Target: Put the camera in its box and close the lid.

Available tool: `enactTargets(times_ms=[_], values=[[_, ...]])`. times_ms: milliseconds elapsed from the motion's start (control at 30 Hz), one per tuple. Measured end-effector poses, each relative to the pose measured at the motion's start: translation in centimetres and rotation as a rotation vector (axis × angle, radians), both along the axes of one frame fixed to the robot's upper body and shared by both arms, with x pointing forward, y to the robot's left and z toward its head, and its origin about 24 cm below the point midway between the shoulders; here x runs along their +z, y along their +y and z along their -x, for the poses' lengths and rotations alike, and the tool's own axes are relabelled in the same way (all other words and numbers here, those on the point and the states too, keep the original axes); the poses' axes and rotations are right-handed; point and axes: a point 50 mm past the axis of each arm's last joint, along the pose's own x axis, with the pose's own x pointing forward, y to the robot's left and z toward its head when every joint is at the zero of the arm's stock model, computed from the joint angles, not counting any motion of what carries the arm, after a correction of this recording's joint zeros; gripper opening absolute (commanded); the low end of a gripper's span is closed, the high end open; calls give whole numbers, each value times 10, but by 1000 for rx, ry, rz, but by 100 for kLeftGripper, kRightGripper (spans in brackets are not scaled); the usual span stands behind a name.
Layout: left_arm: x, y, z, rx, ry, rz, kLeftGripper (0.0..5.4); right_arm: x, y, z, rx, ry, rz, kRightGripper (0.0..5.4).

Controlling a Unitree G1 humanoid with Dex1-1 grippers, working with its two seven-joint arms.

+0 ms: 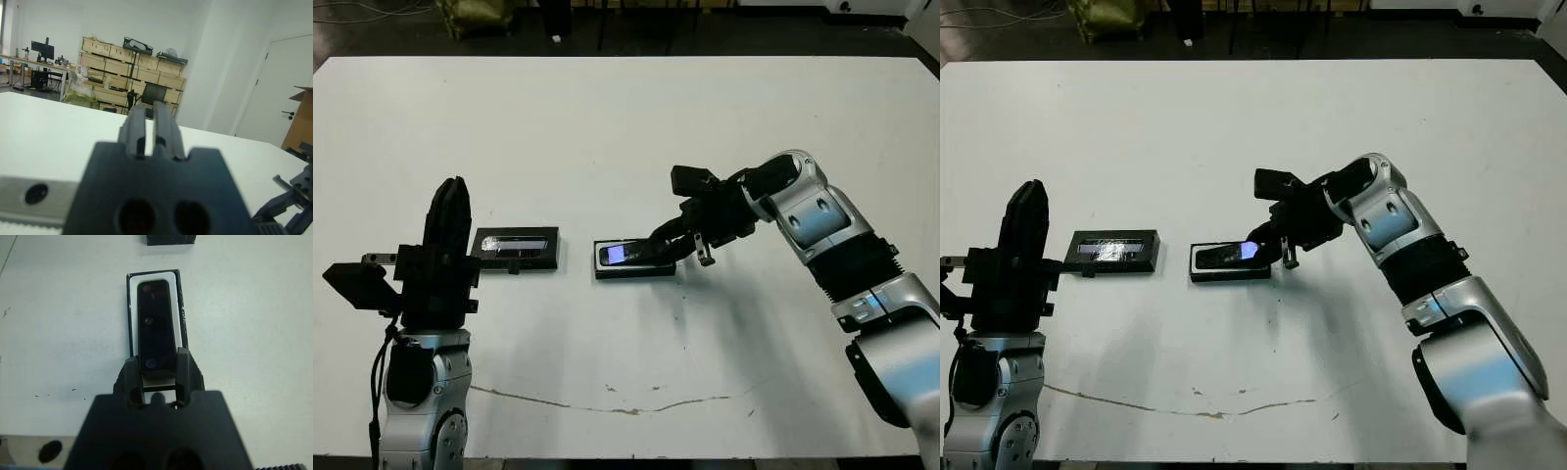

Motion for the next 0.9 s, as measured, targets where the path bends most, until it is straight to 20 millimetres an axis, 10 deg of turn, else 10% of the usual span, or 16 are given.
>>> enactTargets(times_ms=[900], values=[[-1, 0, 0, 3, 8, -2, 0, 17, 10, 0, 13, -27, -191, 539]])
